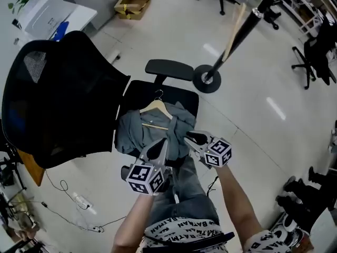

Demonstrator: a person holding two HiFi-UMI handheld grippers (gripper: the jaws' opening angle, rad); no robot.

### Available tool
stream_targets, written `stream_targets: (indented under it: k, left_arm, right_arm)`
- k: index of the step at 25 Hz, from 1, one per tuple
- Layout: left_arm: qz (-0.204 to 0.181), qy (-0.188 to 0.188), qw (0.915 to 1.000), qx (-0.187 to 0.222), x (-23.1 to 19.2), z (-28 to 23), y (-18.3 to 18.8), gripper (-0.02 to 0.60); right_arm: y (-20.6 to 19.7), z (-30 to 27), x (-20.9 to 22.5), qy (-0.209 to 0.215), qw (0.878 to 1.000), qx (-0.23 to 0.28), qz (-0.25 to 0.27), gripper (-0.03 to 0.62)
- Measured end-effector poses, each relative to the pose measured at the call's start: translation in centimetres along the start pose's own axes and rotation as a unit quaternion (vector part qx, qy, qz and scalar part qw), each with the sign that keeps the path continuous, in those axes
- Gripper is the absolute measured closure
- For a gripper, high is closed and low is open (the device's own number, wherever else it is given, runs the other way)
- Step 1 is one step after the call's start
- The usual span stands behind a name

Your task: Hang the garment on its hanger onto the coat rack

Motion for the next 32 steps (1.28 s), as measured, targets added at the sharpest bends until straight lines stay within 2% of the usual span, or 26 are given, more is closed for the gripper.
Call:
stream_targets:
  k: [1, 4, 8, 12, 17, 19, 24, 29, 32]
  left_arm:
    - [0.004, 0.005, 1.0000, 0.001, -0.9, -1.0, -0.3, 0.594]
    - [0.024, 0.020, 0.9995, 0.000, -3.0, -3.6, -1.7, 0.594]
    - [0.043, 0.033, 0.9985, -0.007, -4.7, -6.0, -3.8, 0.594]
    - [0.070, 0.047, 0.9964, -0.003, -6.6, -7.7, -5.4, 0.593]
    - [0.091, 0.062, 0.9938, -0.010, -8.1, -8.7, -7.0, 0.594]
    - [0.096, 0.066, 0.9931, -0.013, -8.4, -8.8, -7.5, 0.594]
    - [0.108, 0.076, 0.9912, -0.014, -9.2, -8.4, -8.5, 0.592]
    - [0.115, 0.077, 0.9903, -0.017, -9.3, -7.8, -9.2, 0.593]
    - [0.118, 0.076, 0.9900, -0.015, -9.3, -7.5, -9.3, 0.593]
  right_arm:
    - [-0.7, -2.1, 1.3, 0.010, 1.000, -0.020, 0.005, 0.479]
    - [-3.4, -7.8, 4.5, 0.048, 0.995, -0.087, 0.020, 0.377]
    - [-6.0, -13.6, 7.3, 0.087, 0.986, -0.134, 0.041, 0.376]
    - [-8.8, -17.5, 9.3, 0.098, 0.978, -0.176, 0.055, 0.376]
    - [-11.2, -19.8, 10.4, 0.102, 0.971, -0.209, 0.056, 0.376]
    - [-11.8, -20.6, 11.0, 0.105, 0.967, -0.223, 0.059, 0.348]
    - [-12.9, -21.6, 10.8, 0.142, 0.953, -0.256, 0.077, 0.347]
    - [-12.6, -21.4, 10.3, 0.142, 0.951, -0.253, 0.108, 0.347]
    - [-11.9, -19.9, 9.4, 0.145, 0.954, -0.243, 0.097, 0.347]
Point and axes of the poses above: the fingertips, and each gripper's own axes: z backward along the fingers, x to its right, y out of its top, the point moved 2 cm from there along z, backward along the fingers, and after that the axes turned 9 degrees about -y, right-handed, at the moved point
